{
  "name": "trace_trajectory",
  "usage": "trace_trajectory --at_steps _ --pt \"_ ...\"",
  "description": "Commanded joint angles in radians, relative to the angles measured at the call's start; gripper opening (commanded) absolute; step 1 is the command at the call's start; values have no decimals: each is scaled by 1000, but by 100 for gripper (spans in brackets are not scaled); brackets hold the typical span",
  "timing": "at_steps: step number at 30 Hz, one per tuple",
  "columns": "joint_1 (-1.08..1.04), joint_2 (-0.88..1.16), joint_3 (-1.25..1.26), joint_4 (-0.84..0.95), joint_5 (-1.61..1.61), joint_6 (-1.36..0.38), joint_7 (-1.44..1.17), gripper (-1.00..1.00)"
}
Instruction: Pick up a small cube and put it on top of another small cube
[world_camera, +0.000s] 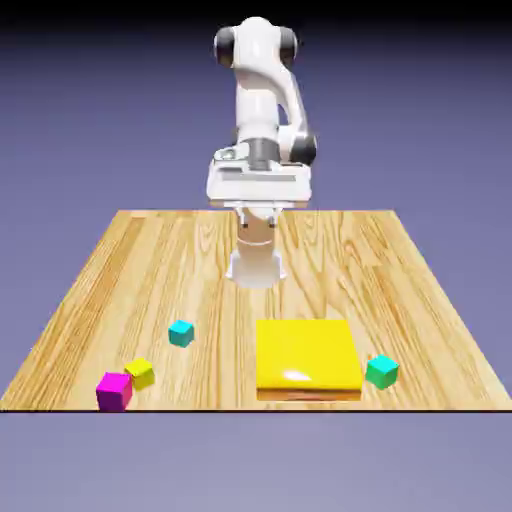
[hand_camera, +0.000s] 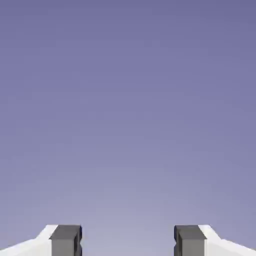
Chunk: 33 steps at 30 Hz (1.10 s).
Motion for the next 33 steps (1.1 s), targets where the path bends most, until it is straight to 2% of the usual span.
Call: trace_trajectory --at_steps 1,23,25,31,32,33 --pt "16 36 -21 9 -36 -31 -15 0" --pt "375 834 -493 211 -823 -723 -349 0" --pt "381 847 -500 214 -836 -735 -354 0" --pt "314 1034 -525 236 -927 -556 -274 0" --pt "314 1035 -525 236 -927 -556 -274 -100" --pt "314 1035 -525 236 -927 -556 -274 -100"
